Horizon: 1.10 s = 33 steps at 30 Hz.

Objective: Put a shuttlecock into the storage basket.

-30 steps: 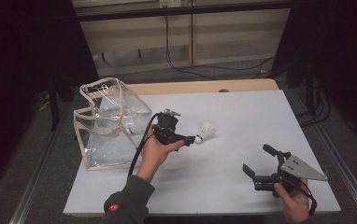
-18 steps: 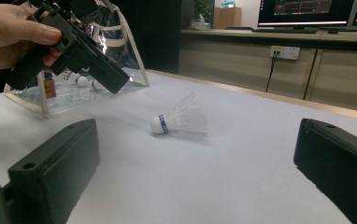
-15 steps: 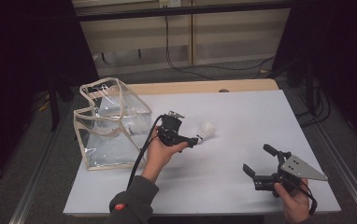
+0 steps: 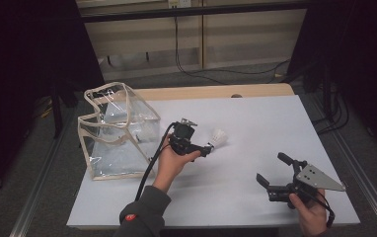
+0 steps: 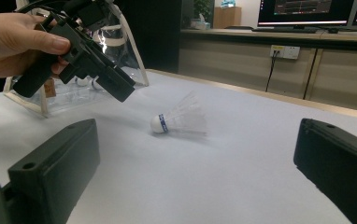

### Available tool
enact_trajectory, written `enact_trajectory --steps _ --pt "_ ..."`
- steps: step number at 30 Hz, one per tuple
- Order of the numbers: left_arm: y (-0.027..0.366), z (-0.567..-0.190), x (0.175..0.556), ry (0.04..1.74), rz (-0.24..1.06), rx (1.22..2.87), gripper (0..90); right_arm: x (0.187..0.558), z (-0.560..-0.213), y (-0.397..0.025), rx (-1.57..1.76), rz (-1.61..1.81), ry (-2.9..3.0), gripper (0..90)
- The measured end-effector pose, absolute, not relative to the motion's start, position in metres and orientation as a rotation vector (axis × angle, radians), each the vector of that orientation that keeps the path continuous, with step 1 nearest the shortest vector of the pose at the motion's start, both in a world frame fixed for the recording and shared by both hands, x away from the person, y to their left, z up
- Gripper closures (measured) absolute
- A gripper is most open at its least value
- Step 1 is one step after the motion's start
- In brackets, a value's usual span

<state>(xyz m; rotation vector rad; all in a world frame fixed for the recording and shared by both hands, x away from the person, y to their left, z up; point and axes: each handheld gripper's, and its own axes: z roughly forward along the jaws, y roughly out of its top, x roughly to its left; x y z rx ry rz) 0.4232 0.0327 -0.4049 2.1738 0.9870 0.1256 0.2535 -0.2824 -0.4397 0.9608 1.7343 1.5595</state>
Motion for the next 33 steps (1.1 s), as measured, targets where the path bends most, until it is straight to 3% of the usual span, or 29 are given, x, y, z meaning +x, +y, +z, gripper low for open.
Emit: enact_trajectory --steps 20,33 --pt "0.025 -0.417 0.427 0.985 0.146 2.184 12.2 0.254 -0.440 -0.283 0.960 1.557 1.734 0.5" --pt "0.021 -0.424 0.429 0.967 0.164 2.178 22.0 0.254 -0.440 -0.282 0.961 1.558 1.736 0.5"
